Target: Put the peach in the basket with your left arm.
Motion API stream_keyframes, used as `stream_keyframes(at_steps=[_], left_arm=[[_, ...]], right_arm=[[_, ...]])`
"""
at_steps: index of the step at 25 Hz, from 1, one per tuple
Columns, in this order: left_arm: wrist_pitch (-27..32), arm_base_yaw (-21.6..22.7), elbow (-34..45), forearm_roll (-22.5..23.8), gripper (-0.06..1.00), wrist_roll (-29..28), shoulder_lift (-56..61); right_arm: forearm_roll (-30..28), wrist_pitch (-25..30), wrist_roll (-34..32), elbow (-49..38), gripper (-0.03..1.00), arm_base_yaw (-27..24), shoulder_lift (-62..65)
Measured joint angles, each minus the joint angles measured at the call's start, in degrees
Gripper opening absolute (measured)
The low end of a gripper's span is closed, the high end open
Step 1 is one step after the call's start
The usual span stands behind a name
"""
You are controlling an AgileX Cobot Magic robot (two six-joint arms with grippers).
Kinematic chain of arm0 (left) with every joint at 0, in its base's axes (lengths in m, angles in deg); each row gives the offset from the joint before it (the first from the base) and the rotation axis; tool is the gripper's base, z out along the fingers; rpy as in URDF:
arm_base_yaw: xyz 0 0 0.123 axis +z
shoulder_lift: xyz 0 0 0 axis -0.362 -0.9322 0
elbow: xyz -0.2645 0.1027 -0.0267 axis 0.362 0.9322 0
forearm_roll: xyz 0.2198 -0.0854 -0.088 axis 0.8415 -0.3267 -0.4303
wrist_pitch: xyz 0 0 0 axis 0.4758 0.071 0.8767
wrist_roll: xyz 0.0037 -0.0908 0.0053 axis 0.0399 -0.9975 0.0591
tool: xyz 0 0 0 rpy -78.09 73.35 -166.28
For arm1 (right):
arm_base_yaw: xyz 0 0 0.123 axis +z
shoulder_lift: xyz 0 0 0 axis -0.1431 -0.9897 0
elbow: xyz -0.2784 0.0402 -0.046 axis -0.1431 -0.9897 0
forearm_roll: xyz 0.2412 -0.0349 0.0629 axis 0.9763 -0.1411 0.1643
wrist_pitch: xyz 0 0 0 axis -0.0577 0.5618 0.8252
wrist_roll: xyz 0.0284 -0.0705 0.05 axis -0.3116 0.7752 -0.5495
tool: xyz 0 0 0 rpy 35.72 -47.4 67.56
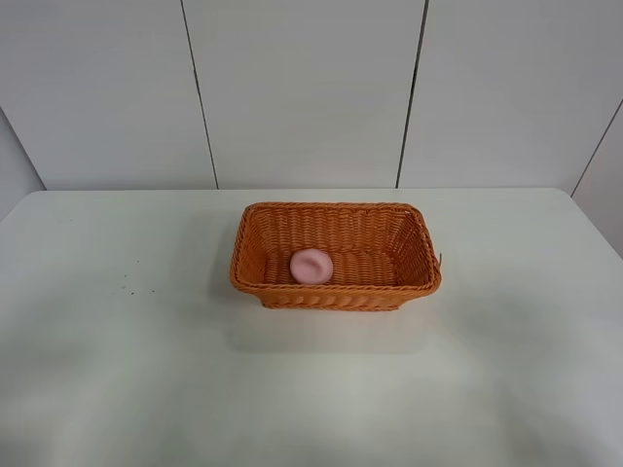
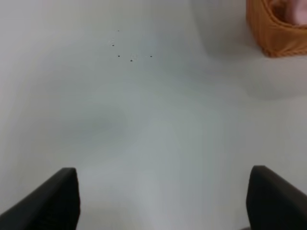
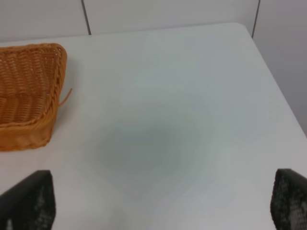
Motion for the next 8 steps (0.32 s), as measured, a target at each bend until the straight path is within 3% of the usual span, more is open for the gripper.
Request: stream_keyframes(at_steps=[8], left_arm=[[0.0, 0.0, 0.0, 0.0, 0.82, 0.0, 0.2]], right_arm=[[0.0, 0.0, 0.0, 0.0, 0.69, 0.0, 0.0]])
